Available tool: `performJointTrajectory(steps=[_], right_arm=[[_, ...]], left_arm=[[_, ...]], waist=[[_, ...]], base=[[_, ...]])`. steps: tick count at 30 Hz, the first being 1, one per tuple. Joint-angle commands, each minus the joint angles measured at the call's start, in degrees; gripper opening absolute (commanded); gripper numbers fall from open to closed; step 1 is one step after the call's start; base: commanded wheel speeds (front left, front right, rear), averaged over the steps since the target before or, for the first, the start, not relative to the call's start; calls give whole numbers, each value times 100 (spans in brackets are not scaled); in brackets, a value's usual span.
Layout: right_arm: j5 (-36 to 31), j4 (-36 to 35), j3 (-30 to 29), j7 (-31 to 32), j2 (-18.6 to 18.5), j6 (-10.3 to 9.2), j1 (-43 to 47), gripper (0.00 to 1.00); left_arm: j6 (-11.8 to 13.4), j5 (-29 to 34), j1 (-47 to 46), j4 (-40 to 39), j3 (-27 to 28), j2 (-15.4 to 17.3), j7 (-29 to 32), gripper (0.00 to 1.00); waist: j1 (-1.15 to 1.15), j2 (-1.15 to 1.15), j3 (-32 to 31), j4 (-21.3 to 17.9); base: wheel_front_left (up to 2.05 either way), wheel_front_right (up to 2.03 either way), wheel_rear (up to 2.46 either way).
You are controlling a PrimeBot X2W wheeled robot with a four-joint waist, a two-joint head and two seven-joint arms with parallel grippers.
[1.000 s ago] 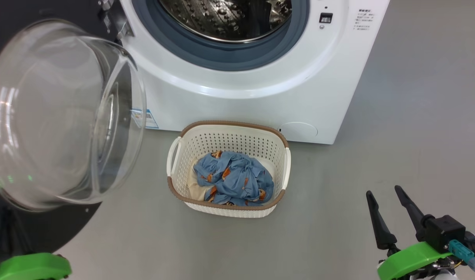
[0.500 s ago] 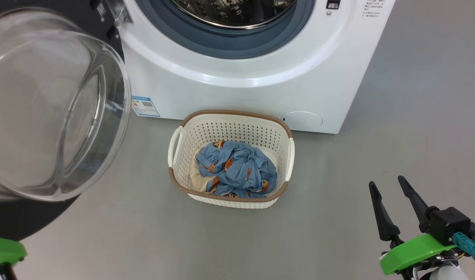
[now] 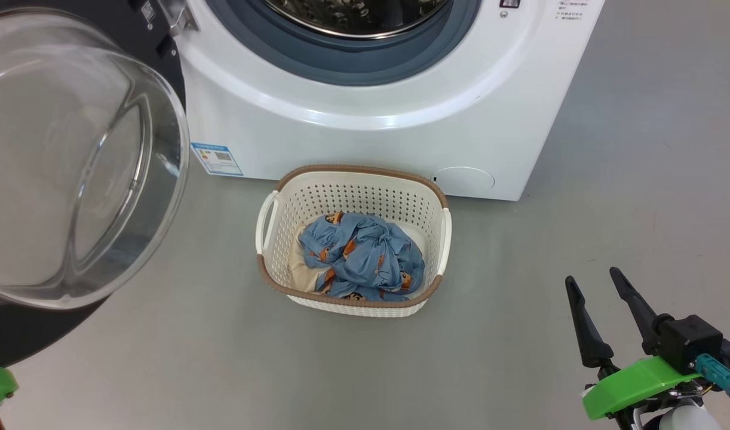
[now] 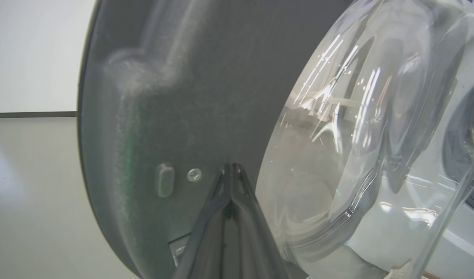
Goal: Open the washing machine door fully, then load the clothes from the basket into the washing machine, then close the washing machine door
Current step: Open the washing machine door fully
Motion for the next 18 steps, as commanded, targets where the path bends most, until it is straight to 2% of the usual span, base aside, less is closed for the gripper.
performJointTrajectory(steps=[1, 8, 18], right_arm=[[24, -133, 137, -2, -52, 9, -159, 100], [34, -94, 138, -14, -12, 9, -172, 100], [62, 25, 120, -55, 89, 9, -124, 100]], left_arm=[[-26, 96, -192, -52, 262, 346, -29, 0], [-339, 401, -235, -98, 375, 347, -29, 0], [-702, 933, 161, -942, 328, -245, -29, 0]], waist=[[0, 0, -4, 0], [0, 0, -60, -9], [0, 0, -272, -19]], base=[[0, 0, 0], [0, 0, 0], [0, 0, 0]])
